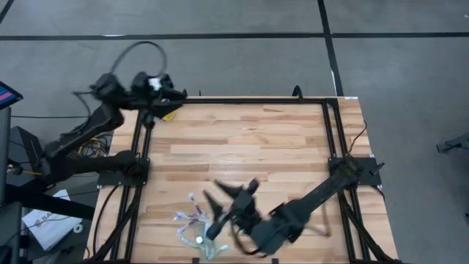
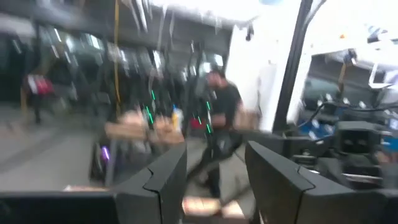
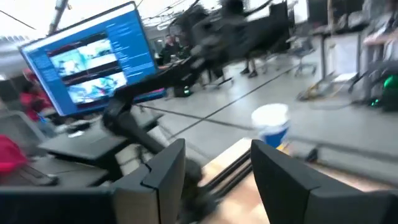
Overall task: Pick & Place toothbrushing station
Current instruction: Return to Home Position
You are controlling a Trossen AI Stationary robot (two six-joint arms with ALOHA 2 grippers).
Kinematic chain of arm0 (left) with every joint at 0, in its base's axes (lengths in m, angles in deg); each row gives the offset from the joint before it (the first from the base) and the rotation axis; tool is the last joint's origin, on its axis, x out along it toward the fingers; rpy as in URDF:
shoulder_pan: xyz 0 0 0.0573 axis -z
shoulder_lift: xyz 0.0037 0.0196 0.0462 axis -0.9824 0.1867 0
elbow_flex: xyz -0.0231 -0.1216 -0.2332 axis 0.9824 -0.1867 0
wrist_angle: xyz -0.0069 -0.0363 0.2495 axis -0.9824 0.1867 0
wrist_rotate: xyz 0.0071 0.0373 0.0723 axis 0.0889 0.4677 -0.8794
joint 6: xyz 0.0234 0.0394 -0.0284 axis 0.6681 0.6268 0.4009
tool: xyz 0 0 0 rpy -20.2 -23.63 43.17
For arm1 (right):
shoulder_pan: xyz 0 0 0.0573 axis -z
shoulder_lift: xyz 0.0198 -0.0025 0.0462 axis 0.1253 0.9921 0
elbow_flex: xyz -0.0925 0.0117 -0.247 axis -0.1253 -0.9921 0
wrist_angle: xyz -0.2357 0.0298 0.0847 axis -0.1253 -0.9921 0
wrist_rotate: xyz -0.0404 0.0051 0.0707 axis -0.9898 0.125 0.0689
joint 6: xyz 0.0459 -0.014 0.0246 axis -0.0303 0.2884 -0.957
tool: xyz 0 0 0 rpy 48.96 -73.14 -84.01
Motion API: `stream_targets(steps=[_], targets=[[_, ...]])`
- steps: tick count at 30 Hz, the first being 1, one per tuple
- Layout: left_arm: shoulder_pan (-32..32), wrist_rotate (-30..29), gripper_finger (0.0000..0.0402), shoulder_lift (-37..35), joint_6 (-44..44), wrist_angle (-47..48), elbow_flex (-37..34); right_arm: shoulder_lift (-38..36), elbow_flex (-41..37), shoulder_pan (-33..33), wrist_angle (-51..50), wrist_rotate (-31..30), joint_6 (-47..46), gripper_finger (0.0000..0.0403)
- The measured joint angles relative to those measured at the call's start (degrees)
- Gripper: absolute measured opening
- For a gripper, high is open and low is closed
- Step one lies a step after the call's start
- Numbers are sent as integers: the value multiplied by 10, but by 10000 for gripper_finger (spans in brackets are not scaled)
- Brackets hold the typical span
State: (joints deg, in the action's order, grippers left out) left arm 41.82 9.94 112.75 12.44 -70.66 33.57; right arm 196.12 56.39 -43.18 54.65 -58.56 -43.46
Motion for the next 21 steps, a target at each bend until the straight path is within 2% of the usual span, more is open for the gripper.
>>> stream_targets(steps=[2,5,10,17,21], targets=[[20,-45,159,-32,0,-9,1,-33,0,-1,-24,-6,39,171],[34,-77,159,-78,-11,-8,1,-74,0,-1,-52,-13,71,167],[25,-82,159,-138,-22,-7,1,-128,0,-11,-99,-75,80,161],[21,-98,159,-200,-64,-6,1,-173,0,-29,-268,-93,235,163],[21,-66,159,-219,-71,-7,1,-183,-2,-33,-334,-124,255,164]])
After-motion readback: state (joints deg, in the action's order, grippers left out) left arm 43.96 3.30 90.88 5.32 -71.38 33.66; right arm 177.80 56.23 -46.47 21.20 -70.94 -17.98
